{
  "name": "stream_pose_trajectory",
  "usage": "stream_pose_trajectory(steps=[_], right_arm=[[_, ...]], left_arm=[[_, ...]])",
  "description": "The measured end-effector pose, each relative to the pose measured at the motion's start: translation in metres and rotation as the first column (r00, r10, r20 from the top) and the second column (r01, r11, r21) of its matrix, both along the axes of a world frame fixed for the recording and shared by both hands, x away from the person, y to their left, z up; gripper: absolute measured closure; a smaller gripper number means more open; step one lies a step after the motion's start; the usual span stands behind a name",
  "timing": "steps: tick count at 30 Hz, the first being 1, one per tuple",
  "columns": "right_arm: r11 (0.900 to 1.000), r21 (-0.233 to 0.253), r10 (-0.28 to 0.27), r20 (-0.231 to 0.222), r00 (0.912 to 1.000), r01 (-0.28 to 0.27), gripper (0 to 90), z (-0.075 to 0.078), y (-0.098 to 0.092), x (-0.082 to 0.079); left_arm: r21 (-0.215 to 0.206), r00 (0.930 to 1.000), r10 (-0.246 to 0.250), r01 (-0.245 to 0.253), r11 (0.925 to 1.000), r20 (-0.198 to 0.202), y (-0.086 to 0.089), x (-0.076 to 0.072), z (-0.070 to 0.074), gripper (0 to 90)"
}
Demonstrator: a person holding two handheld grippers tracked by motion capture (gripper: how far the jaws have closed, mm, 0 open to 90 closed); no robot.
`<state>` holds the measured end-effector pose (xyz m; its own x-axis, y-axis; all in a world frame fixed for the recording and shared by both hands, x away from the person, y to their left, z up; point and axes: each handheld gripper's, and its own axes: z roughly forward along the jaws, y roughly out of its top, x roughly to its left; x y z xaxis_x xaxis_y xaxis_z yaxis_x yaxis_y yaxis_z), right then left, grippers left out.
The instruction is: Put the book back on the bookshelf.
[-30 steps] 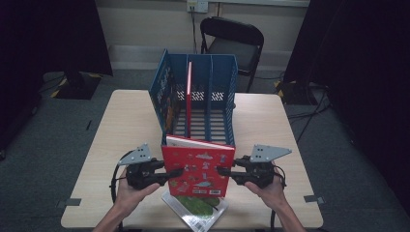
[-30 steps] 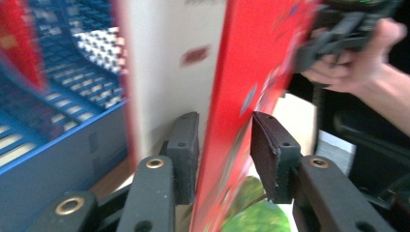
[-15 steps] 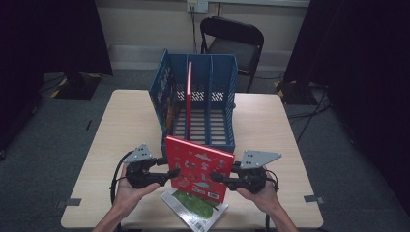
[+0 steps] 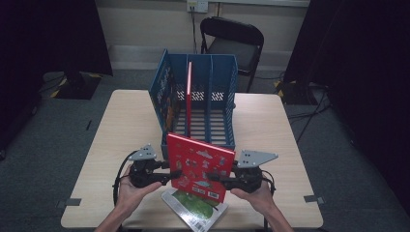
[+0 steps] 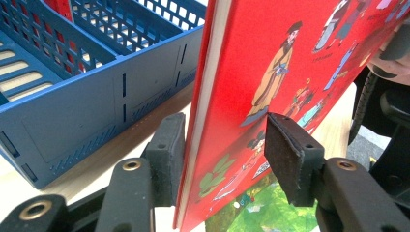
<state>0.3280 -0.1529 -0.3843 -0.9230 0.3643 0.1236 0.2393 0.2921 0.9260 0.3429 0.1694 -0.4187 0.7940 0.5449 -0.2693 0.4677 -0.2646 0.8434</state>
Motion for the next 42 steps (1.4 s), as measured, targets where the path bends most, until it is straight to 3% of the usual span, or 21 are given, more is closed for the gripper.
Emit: stream_pose_trajectory(steps=[5, 7, 9, 11, 14, 19, 25, 29, 33, 35, 42], right_arm=[[1.0, 0.001, -0.006, 0.039, 0.9992, 0.006, 69.0, -0.002, 0.003, -0.003], [1.0, -0.013, 0.01, 0.051, 0.9986, -0.009, 73.8, -0.002, 0.006, -0.006], [1.0, -0.015, -0.002, 0.056, 0.9984, 0.003, 74.1, -0.003, 0.009, -0.007], [1.0, -0.012, 0.001, 0.048, 0.9988, 0.0, 74.4, -0.004, 0.01, -0.005], [1.0, -0.011, 0.013, 0.054, 0.9985, -0.012, 75.5, -0.004, 0.013, -0.006], [1.0, -0.005, -0.006, 0.05, 0.9987, 0.006, 78.7, -0.006, 0.014, -0.006], [1.0, -0.009, -0.014, 0.043, 0.999, 0.015, 80.3, -0.005, 0.014, -0.004], [1.0, -0.007, -0.02, 0.035, 0.9992, 0.02, 80.4, -0.004, 0.014, -0.003], [0.999, -0.012, -0.04, 0.042, 0.9983, 0.04, 80.5, -0.003, 0.011, -0.003], [0.999, -0.008, -0.053, 0.042, 0.9977, 0.054, 80.5, -0.002, 0.006, -0.003], [0.995, 0.01, -0.097, 0.017, 0.9952, 0.097, 80.6, -0.001, -0.007, -0.002]], left_arm=[[-0.003, 0.9998, -0.009, 0.009, 1.0, 0.015, 0.001, -0.001, -0.001, 50.2], [-0.022, 0.9997, -0.026, 0.026, 0.9994, -0.002, 0.003, 0.001, -0.003, 48.7], [-0.03, 1.0, -0.007, 0.007, 0.9995, -0.003, 0.002, 0.0, -0.004, 48.3], [-0.03, 0.9999, -0.004, 0.004, 0.9995, -0.015, 0.002, 0.0, -0.003, 47.7], [0.012, 0.9975, -0.022, 0.023, 0.9997, -0.067, 0.002, 0.002, 0.001, 46.2], [0.007, 0.9972, 0.011, -0.01, 0.9999, -0.074, 0.0, 0.0, 0.001, 44.8], [-0.002, 0.9951, 0.004, -0.004, 1.0, -0.099, 0.001, 0.003, 0.0, 44.6], [0.008, 0.9968, 0.008, -0.008, 0.9999, -0.08, 0.0, 0.003, 0.001, 45.2], [-0.006, 0.9971, 0.045, -0.045, 0.999, -0.061, 0.003, 0.004, 0.002, 46.9], [-0.003, 0.9968, 0.058, -0.058, 0.9983, -0.055, 0.006, 0.005, 0.002, 43.2], [0.062, 0.9892, 0.13, -0.126, 0.9901, -0.068, 0.019, 0.009, -0.006, 38.9]])
